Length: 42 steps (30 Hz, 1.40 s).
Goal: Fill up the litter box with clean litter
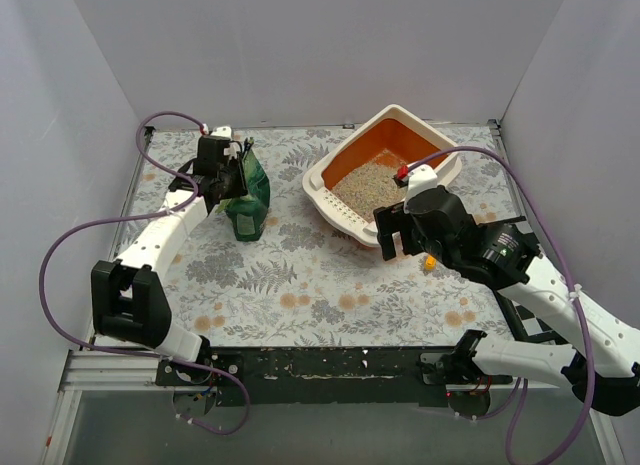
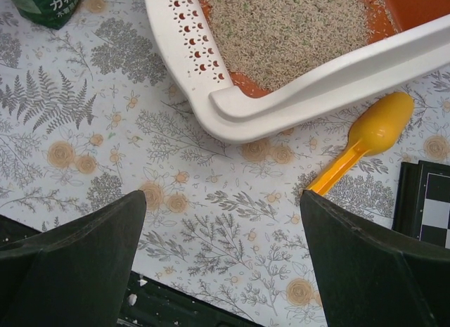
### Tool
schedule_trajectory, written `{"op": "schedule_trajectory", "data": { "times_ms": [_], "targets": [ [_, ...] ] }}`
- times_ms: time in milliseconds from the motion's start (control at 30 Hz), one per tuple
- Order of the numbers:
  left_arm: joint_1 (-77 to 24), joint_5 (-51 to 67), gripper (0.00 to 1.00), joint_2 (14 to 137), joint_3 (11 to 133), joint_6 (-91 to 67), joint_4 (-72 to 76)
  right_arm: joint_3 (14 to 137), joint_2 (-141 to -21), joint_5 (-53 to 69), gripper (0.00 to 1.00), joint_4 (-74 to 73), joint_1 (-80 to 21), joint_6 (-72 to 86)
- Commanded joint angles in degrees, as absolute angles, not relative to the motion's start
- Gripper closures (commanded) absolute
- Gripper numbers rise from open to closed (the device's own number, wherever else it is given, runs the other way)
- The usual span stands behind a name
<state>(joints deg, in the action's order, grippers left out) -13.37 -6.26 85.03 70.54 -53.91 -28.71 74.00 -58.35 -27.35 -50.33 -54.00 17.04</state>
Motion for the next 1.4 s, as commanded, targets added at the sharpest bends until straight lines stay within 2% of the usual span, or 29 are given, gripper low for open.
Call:
{"op": "schedule_trajectory", "data": {
  "times_ms": [0,200,400,567,767,1033,1367],
  "targets": [
    [-13.6,-9.0,1.00,83.8,70.9,-52.8,-26.8,72.3,-56.3,-26.9,0.02,-47.5,-53.8,17.5],
    [-13.6,-7.3,1.00,81.2,69.1,-51.0,-26.9,71.9,-55.7,-26.2,0.02,-47.5,-53.7,17.8],
    [-14.3,0.0,1.00,69.5,63.1,-49.5,-25.3,74.5,-56.2,-24.7,0.02,-48.1,-53.7,15.6],
    [-14.4,10.6,1.00,62.1,61.5,-47.1,-28.3,81.2,-60.0,-22.4,0.02,-51.0,-53.0,14.9],
    [-14.6,30.0,1.00,57.5,63.8,-41.3,-33.1,88.9,-63.5,-19.1,0.05,-54.7,-52.7,10.1],
    [-19.1,51.4,1.00,53.3,64.4,-33.8,-33.1,99.5,-64.2,-21.7,0.04,-61.4,-51.9,8.9],
    [-22.9,68.5,1.00,59.1,61.4,-27.1,-24.4,96.4,-60.0,-15.4,0.03,-61.0,-51.9,6.5]
  ]
}}
